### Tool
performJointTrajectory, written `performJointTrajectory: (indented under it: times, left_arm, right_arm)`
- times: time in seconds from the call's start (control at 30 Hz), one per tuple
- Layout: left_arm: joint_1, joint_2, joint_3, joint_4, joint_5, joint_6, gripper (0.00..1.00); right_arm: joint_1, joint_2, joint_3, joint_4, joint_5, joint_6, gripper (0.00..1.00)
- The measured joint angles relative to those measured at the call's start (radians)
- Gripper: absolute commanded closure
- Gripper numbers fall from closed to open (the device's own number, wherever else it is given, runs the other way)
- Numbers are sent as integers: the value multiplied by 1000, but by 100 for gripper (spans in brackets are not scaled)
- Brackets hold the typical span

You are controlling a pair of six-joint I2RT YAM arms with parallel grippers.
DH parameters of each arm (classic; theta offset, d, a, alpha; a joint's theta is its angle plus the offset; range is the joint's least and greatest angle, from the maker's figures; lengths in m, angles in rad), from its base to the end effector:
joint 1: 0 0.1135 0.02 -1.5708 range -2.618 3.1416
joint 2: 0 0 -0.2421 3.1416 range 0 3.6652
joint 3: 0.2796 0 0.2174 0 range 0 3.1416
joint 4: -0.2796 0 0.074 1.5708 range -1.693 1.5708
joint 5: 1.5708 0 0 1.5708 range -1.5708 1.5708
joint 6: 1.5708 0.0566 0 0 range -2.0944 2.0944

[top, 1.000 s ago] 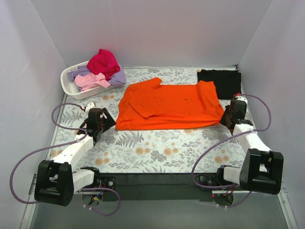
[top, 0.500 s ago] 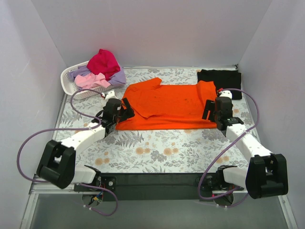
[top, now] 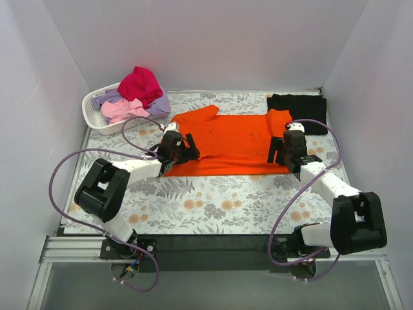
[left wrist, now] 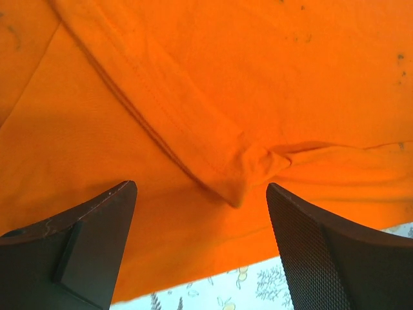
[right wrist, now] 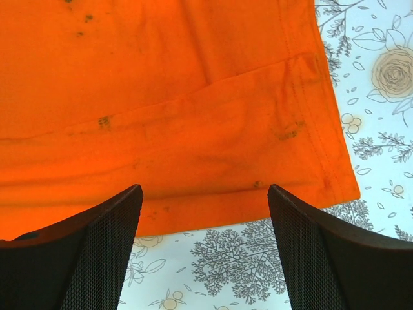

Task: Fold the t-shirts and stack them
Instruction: Fold the tshirt

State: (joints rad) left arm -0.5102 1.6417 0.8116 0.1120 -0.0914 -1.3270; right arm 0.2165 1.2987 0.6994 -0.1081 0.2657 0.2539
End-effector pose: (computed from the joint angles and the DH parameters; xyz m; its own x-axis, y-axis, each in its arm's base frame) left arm 0.2823 -0.1521 0.1555 -0.5523 -0.7983 -0.2401 -0.4543 0.5297 -0.7163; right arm 0.2562 0.0411 0.1948 -0.6174 0.1124 -0.7786 0.1475 0.9887 0.0257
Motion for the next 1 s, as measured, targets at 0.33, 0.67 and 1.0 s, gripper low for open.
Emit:
performJointTrajectory:
  times: [0.33, 0.67, 1.0]
  left_arm:
    - [-6, 141, 90, 59, 10, 2, 40]
    - [-11, 146, 91, 61, -7, 8, 64]
    - [-11, 154, 119, 61, -10, 21, 100]
  right_arm:
    - [21, 0, 0, 15, -23, 0, 28]
    - [38, 27, 0, 30, -30, 0, 28]
    - [48, 40, 0, 30, -30, -1, 28]
